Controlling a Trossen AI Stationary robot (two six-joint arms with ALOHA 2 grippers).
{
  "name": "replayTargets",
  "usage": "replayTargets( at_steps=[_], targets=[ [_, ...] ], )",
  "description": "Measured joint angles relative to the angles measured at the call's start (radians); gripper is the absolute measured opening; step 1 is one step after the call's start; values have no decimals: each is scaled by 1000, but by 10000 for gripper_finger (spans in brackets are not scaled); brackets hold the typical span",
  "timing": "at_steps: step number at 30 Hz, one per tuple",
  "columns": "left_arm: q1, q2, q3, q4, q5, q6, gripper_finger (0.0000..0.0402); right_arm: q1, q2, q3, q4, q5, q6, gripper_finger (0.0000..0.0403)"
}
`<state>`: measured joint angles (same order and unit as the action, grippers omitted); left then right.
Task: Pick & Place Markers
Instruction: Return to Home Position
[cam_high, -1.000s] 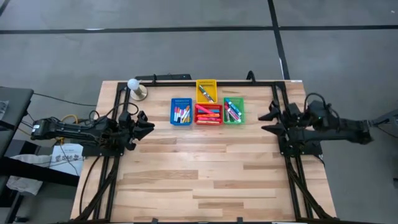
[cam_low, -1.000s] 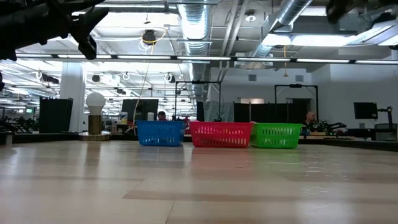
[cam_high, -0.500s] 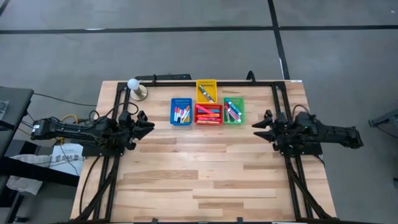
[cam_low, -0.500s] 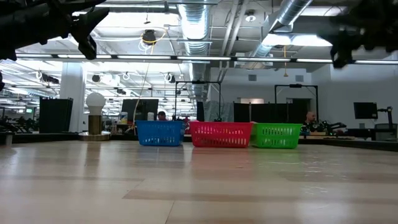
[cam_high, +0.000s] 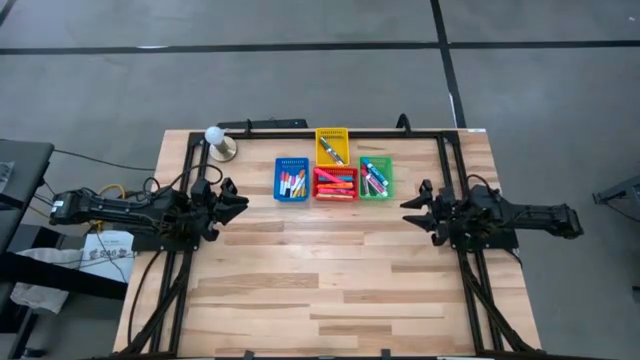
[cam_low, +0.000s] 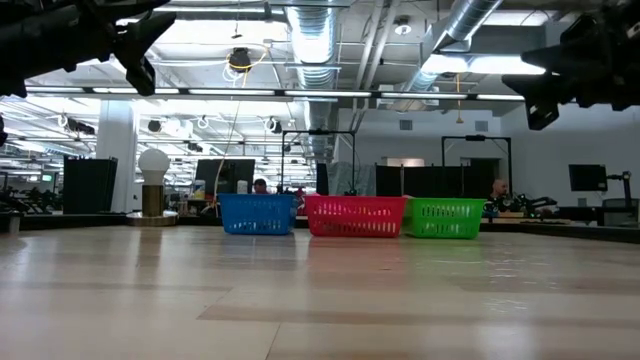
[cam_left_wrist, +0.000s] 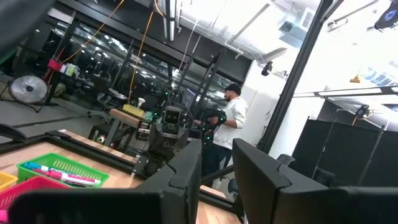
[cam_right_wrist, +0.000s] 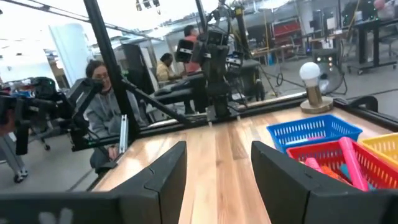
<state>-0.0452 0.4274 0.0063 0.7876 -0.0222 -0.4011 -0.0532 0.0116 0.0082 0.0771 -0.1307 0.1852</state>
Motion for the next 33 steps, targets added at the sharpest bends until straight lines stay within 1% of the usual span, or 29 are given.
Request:
replayTargets(
  at_steps=[5,17,21,26,33],
  targets=[
    [0,0,0,3,3,0,90,-1,1,0,-45,0,-2,169],
    [0,-9,0,5,3,0,90,-1,1,-1,-41,0,-2,169],
    [0,-52,0,6,4,0,90,-1,1,-1,-40,0,-2,169],
    [0,-143,0,7,4,0,90,-1,1,-1,-40,0,-1,169],
    [0,-239,0,5,4,0,90,-1,1,-2,-40,0,-1,169]
  ],
)
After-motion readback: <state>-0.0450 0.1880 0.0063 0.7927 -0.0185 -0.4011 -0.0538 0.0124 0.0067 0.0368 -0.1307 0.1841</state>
